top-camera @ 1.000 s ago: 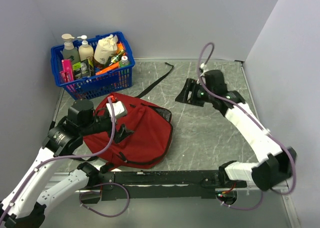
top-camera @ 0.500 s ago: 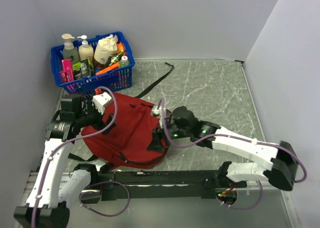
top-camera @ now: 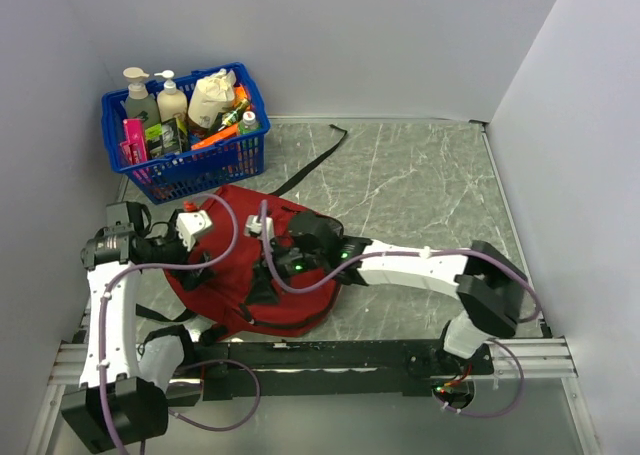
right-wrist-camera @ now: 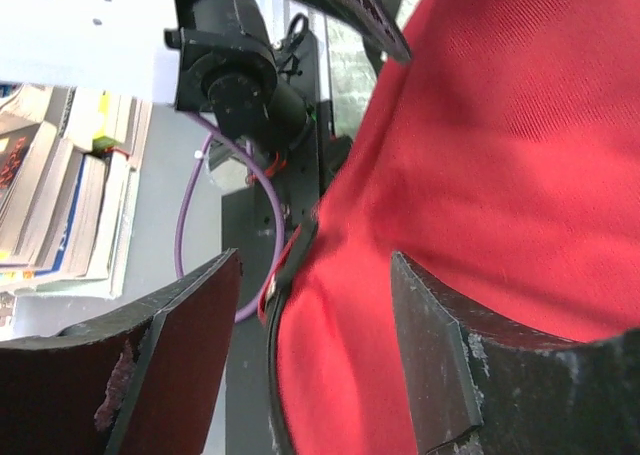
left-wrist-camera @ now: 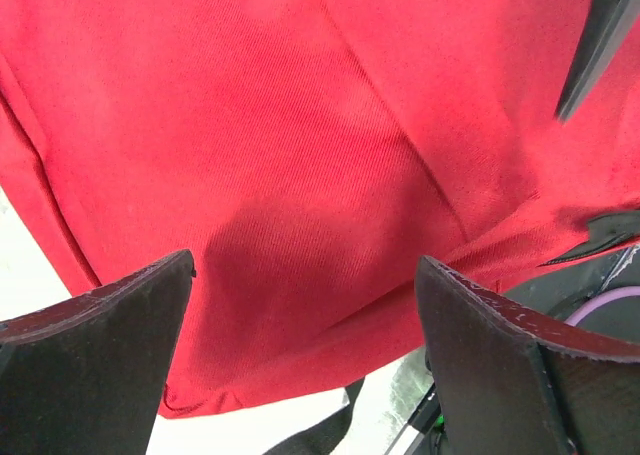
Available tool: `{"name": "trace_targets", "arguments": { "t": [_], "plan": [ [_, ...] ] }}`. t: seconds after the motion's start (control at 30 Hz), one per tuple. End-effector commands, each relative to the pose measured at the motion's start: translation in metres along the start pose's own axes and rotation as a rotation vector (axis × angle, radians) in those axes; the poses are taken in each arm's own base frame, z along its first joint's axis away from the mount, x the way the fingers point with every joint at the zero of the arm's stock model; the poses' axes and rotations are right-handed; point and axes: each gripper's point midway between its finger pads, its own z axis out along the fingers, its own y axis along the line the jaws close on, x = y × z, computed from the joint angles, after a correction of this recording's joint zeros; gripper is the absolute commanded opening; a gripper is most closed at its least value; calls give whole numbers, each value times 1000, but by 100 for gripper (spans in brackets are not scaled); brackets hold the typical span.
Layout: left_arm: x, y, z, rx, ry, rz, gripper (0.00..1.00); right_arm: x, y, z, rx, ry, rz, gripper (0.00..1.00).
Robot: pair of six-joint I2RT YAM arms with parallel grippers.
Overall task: Pack the student bag
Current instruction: Adjust the student bag at the center of the board.
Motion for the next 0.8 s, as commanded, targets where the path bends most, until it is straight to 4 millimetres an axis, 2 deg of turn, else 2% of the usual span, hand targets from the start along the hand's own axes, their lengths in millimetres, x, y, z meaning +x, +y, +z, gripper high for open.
{"name": "trace_targets", "arguments": {
  "t": [0.0, 0.13, 0.17, 0.37, 0.6, 0.77],
  "plan": [
    [-2, 2, -3, -5, -65, 10, 96, -26, 17, 21, -91, -52, -58, 68],
    [3, 26, -10, -97, -102, -103, 96, -19, 15, 31, -101, -14, -43, 67],
    [11, 30, -16, -117, -107, -152, 96, -17, 15, 32, -102, -7, -36, 67],
    [15, 36, -26, -88, -138, -230, 96, -6, 13, 35, -96, 8, -1, 65],
    [35, 40, -19, -95, -86, -245, 96, 10, 14, 38, -93, 56, 14, 63],
    [39, 45, -15, -92, -94, -260, 96, 19, 15, 32, -72, 70, 17, 62]
  ]
}}
